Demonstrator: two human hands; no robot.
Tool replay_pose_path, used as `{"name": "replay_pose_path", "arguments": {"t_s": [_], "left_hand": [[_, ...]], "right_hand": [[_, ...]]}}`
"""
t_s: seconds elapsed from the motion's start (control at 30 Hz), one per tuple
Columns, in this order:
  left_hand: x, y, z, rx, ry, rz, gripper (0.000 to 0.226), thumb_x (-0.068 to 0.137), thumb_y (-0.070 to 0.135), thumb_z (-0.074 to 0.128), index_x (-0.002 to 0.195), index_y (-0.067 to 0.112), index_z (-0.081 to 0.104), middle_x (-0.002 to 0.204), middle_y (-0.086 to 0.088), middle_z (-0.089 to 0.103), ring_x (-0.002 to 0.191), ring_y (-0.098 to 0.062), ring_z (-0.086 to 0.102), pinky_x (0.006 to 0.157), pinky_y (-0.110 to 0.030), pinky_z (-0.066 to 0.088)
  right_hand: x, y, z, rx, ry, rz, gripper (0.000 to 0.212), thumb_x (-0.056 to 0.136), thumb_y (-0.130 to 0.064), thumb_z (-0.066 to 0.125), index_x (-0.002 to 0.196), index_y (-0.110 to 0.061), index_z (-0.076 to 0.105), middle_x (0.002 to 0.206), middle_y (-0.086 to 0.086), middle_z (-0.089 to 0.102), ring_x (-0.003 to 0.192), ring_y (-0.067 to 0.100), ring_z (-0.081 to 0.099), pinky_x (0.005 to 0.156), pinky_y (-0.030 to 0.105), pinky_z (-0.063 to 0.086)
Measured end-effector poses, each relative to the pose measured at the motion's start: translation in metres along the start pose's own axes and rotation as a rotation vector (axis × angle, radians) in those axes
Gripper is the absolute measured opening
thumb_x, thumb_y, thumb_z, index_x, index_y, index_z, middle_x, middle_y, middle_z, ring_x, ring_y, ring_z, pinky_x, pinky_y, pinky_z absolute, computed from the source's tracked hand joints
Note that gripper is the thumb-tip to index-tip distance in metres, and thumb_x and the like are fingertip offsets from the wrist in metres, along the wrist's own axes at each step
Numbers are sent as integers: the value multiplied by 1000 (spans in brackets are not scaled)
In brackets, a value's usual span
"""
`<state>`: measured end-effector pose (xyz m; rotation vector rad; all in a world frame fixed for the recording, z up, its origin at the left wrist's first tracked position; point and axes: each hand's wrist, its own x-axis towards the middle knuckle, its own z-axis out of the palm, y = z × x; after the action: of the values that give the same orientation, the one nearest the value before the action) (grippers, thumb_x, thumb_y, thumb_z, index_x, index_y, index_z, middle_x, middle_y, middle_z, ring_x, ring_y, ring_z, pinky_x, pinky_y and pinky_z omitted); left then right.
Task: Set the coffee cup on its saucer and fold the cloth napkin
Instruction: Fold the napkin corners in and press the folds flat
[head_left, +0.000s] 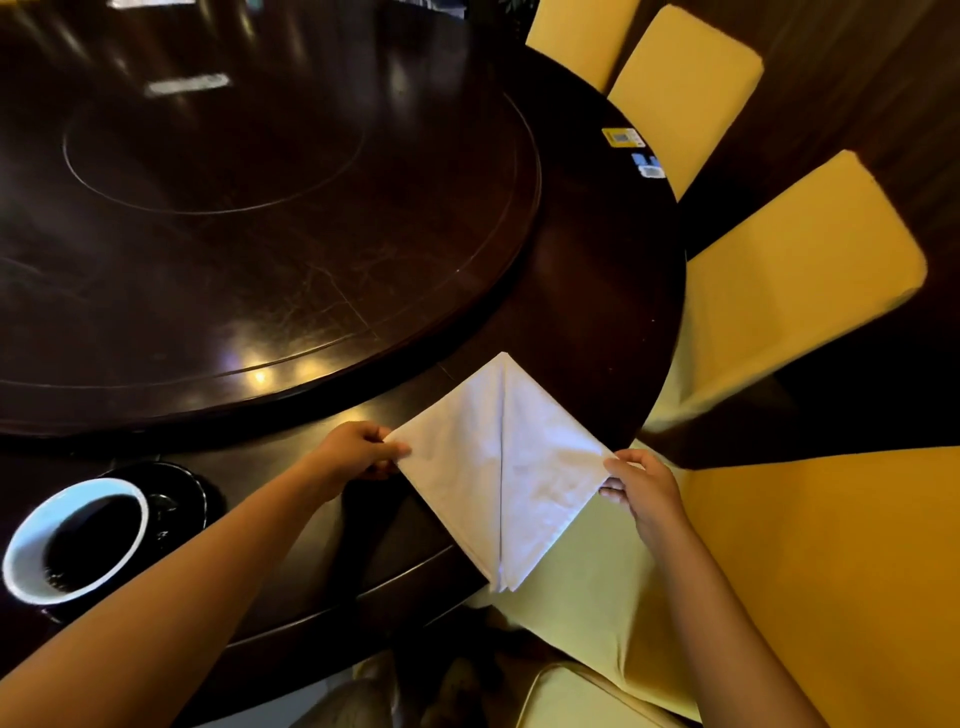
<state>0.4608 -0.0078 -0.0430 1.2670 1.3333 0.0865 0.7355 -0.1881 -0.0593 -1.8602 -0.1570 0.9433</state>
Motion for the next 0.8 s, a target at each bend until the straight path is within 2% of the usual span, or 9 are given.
{"name": "replay_pose_path", "arguments": {"t_s": [0.13, 0.27, 0.33, 0.43, 0.5, 0.57, 0.67, 0.73, 0.8], "left_hand": [[-6, 2, -3, -320, 3, -8, 21, 80, 8, 68, 96, 9, 55, 78, -9, 59, 62, -15, 54, 48, -16, 52], [-7, 7, -3, -496, 52, 44, 20, 83, 5, 64, 97, 13, 50, 79, -10, 57, 63, -17, 54, 44, -15, 50], [-7, 12, -4, -544, 66, 124, 17, 85, 3, 61, 90, 16, 53, 79, -10, 56, 61, -17, 56, 47, -17, 50], [-12, 24, -8, -535, 46, 232, 24, 86, 3, 59, 107, 15, 59, 89, -11, 61, 73, -15, 65, 57, -18, 56], [-15, 32, -12, -461, 23, 296, 33, 85, 2, 60, 117, 10, 59, 99, -16, 61, 84, -20, 64, 61, -17, 56], [-19, 41, -15, -241, 95, 389, 34, 84, 2, 62, 117, 8, 60, 102, -15, 62, 82, -20, 65, 61, -15, 55], [-25, 54, -18, 290, 370, 596, 25, 84, 12, 65, 109, 13, 66, 93, -6, 68, 70, -16, 66, 62, -20, 54], [-32, 64, -22, 434, 491, 682, 18, 84, 15, 65, 102, 13, 69, 90, -3, 67, 73, -15, 61, 64, -24, 47], [-40, 74, -28, 504, 533, 720, 12, 84, 16, 64, 95, 13, 70, 88, -3, 61, 79, -16, 57, 66, -25, 40]], "right_hand": [[4, -14, 3, 88, -12, 39, 17, 88, 1, 56, 101, -6, 50, 70, 9, 51, 59, 17, 52, 46, 21, 52], [3, -29, 6, 206, -43, 100, 12, 90, 2, 51, 91, -11, 52, 66, 8, 46, 60, 17, 48, 60, 29, 46], [1, -41, 8, 260, -68, 87, 18, 92, 1, 47, 85, -14, 53, 67, 8, 46, 61, 17, 48, 62, 29, 47], [-4, -63, 7, 299, -147, 9, 16, 94, -5, 47, 93, -15, 59, 75, 6, 54, 69, 14, 54, 68, 29, 48], [-8, -77, 1, 224, -235, -93, 17, 92, -8, 53, 106, -15, 60, 85, 3, 58, 79, 13, 58, 75, 28, 51], [-9, -87, -5, 6, -276, -217, 30, 85, -6, 62, 113, -16, 59, 92, 3, 59, 87, 15, 60, 78, 25, 53], [-9, -98, -7, -344, -166, -405, 26, 81, -8, 68, 105, -15, 63, 90, 1, 61, 83, 18, 59, 78, 32, 52], [-11, -105, -8, -428, -98, -501, 17, 80, -14, 70, 97, -13, 67, 84, -3, 62, 80, 17, 57, 77, 34, 49], [-14, -114, -13, -403, -107, -531, 11, 80, -16, 70, 89, -11, 70, 82, -4, 63, 79, 14, 58, 73, 24, 47]]}}
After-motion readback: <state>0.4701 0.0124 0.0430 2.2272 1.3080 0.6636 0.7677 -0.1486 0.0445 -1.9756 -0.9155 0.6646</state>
